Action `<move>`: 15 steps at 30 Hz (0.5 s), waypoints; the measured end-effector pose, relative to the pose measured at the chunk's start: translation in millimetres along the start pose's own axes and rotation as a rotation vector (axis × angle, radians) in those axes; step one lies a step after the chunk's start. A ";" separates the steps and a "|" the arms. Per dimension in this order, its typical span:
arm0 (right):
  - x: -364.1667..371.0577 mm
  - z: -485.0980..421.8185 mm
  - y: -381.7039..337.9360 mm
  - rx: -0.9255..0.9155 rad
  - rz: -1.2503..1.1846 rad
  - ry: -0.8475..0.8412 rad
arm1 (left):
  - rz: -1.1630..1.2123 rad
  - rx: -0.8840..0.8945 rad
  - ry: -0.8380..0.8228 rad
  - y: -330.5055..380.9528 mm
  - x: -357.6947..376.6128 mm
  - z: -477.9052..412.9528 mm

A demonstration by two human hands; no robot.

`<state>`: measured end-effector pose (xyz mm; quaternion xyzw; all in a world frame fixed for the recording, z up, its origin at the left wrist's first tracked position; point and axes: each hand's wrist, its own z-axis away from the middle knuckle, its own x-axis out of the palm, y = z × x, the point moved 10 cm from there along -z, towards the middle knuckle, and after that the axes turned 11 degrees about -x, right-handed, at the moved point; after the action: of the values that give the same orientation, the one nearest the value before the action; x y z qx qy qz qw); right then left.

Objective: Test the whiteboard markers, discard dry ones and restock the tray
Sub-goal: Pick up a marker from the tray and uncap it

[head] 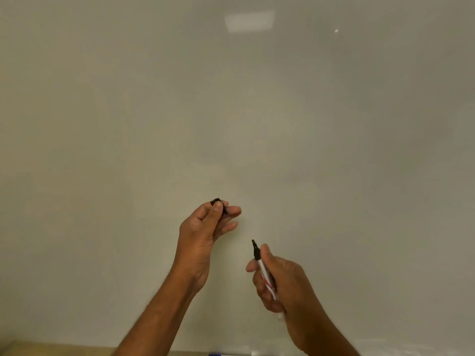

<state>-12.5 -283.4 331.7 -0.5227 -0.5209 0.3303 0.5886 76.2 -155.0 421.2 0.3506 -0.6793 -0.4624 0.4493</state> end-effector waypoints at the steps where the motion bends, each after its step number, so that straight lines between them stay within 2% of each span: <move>1: -2.4 -0.3 -13.5 -0.057 -0.030 -0.009 | -0.058 0.064 0.029 10.1 3.5 1.3; 3: -6.7 1.6 -46.8 -0.205 -0.001 -0.028 | -0.186 0.206 0.090 29.7 11.8 4.2; 6: -24.8 2.7 -92.9 -0.419 0.039 0.076 | -0.304 0.415 0.155 57.0 24.5 2.2; 8: -32.9 -0.8 -114.4 -0.467 -0.161 0.089 | -0.398 0.567 0.178 76.8 36.7 -0.2; 11: -33.0 -10.1 -136.1 -0.401 -0.696 0.001 | -0.537 0.774 0.202 102.5 55.8 -8.0; 13: -37.8 -15.3 -153.2 -0.441 -0.780 -0.038 | -0.604 0.877 0.208 115.4 67.3 -16.2; 15: -43.8 -20.0 -168.5 -0.527 -0.690 -0.016 | -0.655 0.960 0.217 125.9 77.6 -25.2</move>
<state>-30.0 -369.3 483.4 -0.4476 -0.7363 -0.0261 0.5068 64.9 -190.9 566.4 0.7513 -0.6192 -0.1794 0.1412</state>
